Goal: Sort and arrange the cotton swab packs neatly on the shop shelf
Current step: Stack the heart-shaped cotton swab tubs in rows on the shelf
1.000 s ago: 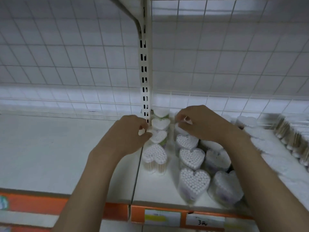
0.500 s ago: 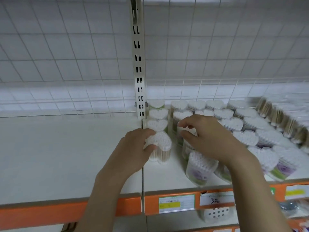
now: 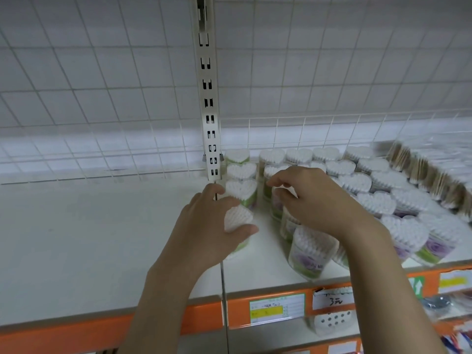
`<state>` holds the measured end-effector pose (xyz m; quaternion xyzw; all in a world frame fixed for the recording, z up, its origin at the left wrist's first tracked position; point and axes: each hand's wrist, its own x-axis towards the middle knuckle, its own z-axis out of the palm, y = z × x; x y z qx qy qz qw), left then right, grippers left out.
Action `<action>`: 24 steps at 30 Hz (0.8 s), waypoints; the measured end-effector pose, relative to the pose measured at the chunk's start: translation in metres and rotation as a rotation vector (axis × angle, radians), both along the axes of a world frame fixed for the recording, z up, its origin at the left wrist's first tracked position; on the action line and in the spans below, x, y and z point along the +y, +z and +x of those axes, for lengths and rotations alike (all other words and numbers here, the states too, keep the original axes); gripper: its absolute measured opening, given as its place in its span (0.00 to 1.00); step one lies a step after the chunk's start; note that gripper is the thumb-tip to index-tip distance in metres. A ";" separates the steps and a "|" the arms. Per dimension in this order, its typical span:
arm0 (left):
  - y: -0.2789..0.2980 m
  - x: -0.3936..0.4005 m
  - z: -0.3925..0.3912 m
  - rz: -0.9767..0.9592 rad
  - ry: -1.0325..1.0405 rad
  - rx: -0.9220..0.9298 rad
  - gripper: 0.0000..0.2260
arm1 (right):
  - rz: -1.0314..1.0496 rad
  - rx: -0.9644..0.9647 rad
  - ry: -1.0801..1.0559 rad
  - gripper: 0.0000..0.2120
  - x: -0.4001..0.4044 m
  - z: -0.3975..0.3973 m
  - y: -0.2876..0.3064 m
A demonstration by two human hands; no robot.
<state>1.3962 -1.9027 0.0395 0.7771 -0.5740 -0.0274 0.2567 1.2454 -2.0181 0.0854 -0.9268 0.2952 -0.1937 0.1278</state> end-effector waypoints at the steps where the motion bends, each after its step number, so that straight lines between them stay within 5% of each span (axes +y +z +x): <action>1: 0.000 0.001 0.000 0.008 -0.010 0.005 0.24 | 0.005 0.004 -0.003 0.14 -0.001 0.000 0.000; 24: 0.005 0.001 -0.011 -0.032 -0.276 0.158 0.16 | 0.051 0.016 -0.014 0.13 -0.011 -0.001 -0.005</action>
